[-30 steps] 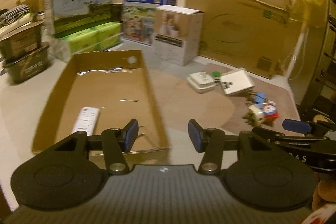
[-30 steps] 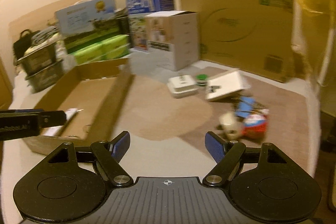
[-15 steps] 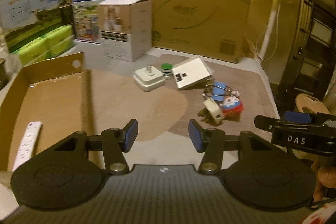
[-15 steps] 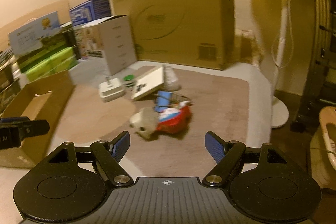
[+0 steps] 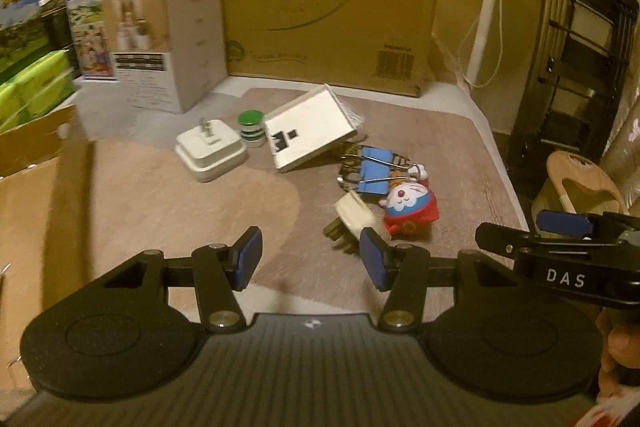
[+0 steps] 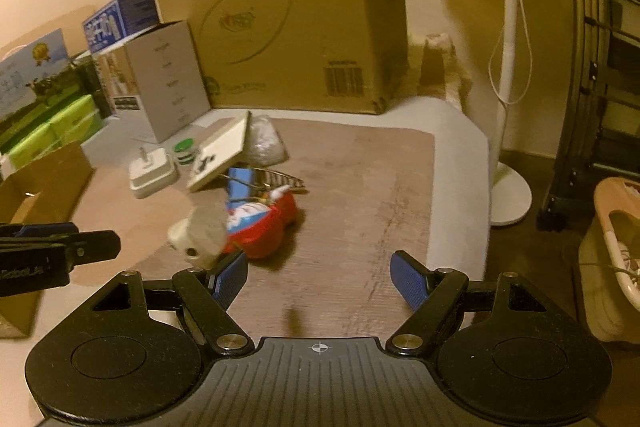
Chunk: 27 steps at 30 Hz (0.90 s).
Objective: Organize rigid objects
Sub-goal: 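Grasp the white power plug with the left gripper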
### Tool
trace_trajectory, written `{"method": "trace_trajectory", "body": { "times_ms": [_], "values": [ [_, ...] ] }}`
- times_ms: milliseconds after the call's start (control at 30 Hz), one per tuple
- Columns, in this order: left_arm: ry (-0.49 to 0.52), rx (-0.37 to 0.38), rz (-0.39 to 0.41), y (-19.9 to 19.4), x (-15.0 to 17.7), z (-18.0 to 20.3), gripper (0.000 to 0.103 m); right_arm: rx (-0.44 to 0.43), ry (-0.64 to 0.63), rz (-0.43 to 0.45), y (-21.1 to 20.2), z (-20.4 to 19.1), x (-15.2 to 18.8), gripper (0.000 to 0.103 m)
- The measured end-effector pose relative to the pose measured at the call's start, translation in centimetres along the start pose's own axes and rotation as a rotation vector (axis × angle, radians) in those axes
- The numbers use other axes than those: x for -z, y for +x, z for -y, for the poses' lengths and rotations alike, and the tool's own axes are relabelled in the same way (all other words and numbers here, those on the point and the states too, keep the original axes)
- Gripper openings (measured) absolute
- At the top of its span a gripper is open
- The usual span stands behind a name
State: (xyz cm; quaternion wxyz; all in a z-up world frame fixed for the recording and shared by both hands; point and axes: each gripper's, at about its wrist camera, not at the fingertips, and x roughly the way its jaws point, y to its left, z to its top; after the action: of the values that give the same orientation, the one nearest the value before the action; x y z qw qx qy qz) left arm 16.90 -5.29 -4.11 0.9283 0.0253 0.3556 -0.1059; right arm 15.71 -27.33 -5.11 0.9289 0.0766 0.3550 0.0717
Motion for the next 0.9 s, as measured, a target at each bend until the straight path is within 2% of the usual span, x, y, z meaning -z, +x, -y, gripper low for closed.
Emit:
{"method": "trace_trajectory", "body": {
  "times_ms": [300, 433, 600, 700, 900],
  "values": [
    [0.197, 0.054, 0.002, 3.8, -0.1, 2.6, 0.05, 0.018, 0.02, -0.006, 1.8, 1.5, -0.2, 0.078],
    [0.243, 0.08, -0.01, 5.1, 0.1, 3.3, 0.05, 0.023, 0.031, -0.009, 2.4, 2.0, -0.2, 0.078],
    [0.251, 0.082, -0.036, 6.4, 0.3, 3.5, 0.049, 0.028, 0.033, -0.015, 2.8, 2.2, -0.1, 0.078],
    [0.208, 0.1, -0.038, 6.4, 0.2, 2.8, 0.042, 0.028, 0.028, -0.014, 3.0, 2.1, -0.1, 0.078],
    [0.118, 0.07, -0.037, 5.0, 0.6, 0.5, 0.041, -0.039, 0.035, -0.004, 3.1, 1.4, -0.3, 0.078]
  ]
}}
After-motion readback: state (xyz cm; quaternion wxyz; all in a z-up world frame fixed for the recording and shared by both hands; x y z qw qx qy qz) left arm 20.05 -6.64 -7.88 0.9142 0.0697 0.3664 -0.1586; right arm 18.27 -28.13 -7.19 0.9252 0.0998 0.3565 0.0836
